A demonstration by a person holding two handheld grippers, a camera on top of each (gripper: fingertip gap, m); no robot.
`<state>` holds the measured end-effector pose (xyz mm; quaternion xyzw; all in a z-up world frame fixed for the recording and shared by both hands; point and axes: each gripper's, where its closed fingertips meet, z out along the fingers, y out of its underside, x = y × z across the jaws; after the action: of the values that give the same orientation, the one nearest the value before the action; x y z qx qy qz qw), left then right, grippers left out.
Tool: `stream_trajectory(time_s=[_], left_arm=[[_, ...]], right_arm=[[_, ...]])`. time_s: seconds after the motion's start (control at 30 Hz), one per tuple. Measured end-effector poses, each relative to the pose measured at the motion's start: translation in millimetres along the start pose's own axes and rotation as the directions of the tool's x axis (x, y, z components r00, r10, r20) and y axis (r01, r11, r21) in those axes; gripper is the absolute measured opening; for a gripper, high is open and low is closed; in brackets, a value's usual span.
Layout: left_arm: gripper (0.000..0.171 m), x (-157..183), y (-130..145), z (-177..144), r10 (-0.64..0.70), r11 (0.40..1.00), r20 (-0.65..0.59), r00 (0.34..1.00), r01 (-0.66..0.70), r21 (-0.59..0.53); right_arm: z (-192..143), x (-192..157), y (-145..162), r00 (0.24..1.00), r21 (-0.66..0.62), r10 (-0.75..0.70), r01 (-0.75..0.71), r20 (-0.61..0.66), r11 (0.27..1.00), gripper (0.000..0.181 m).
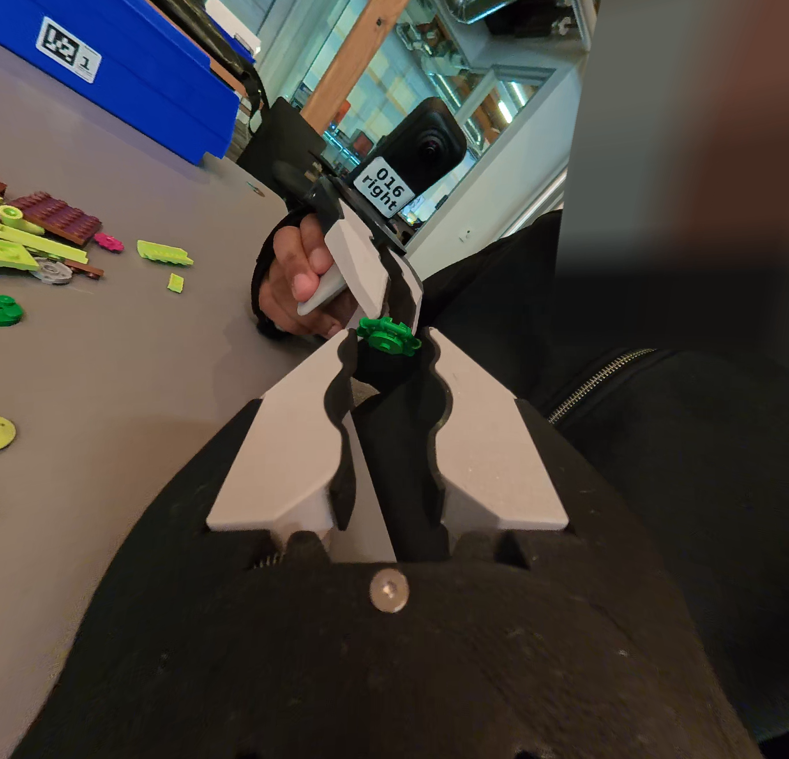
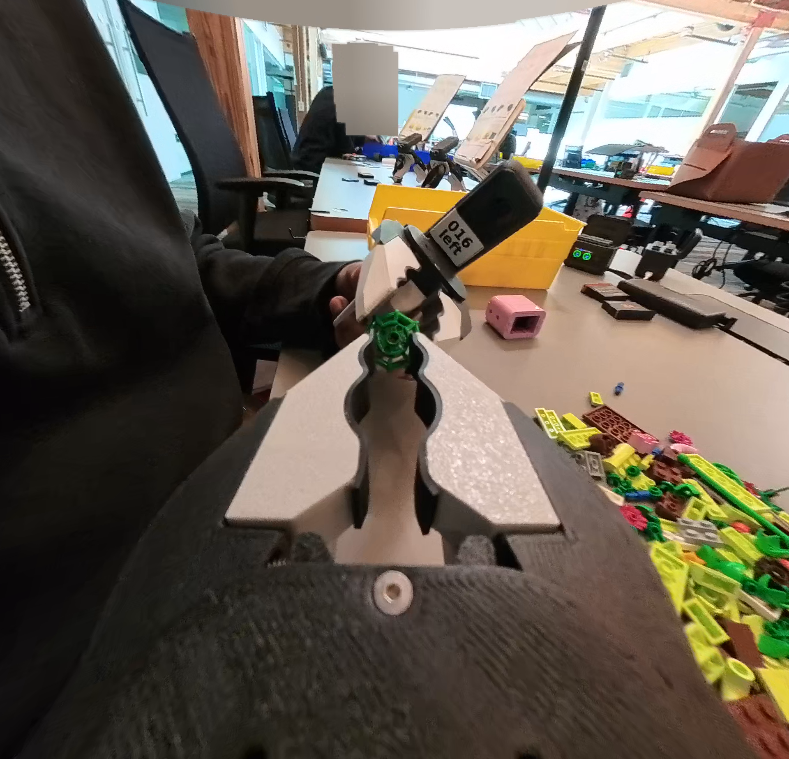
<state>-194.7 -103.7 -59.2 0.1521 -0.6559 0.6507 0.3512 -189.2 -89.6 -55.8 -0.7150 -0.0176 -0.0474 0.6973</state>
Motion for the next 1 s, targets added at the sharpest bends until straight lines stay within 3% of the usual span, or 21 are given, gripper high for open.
stream_trajectory(time_s=[0.4, 0.6, 0.77, 0.8, 0.83, 1.0], left_arm=[[0.027, -1, 8, 0, 0.020, 0.998, 0.005, 1.000, -0.020, -0.058], [0.025, -18, 24, -1, 0.042, 0.988, 0.112, 0.993, -0.025, -0.153], [0.023, -21, 28, 1, 0.044, 0.983, 0.128, 0.991, -0.020, -0.182], [0.007, -24, 26, 4, 0.054, 0.984, 0.149, 0.987, -0.027, -0.176], [0.008, -22, 33, 6, 0.072, 0.974, 0.137, 0.988, -0.040, -0.222], [0.011, -34, 27, 2, 0.023, 0.984, 0.210, 0.977, 0.015, -0.177]], right_arm=[[2, -6, 3, 1.000, -0.014, -0.030, 0.030, 0.009, 0.999, 0.012], [2, -7, 27, 1.000, -0.190, -0.025, 0.027, 0.013, 0.981, 0.012], [2, -8, 34, 1.000, -0.238, 0.007, -0.002, 0.021, 0.971, 0.012], [4, -11, 36, 0.999, -0.254, 0.015, -0.007, 0.031, 0.967, 0.012], [9, -16, 39, 0.999, -0.273, 0.019, -0.005, 0.048, 0.962, 0.012], [9, -8, 46, 0.999, -0.320, -0.050, 0.041, -0.020, 0.947, 0.011]])
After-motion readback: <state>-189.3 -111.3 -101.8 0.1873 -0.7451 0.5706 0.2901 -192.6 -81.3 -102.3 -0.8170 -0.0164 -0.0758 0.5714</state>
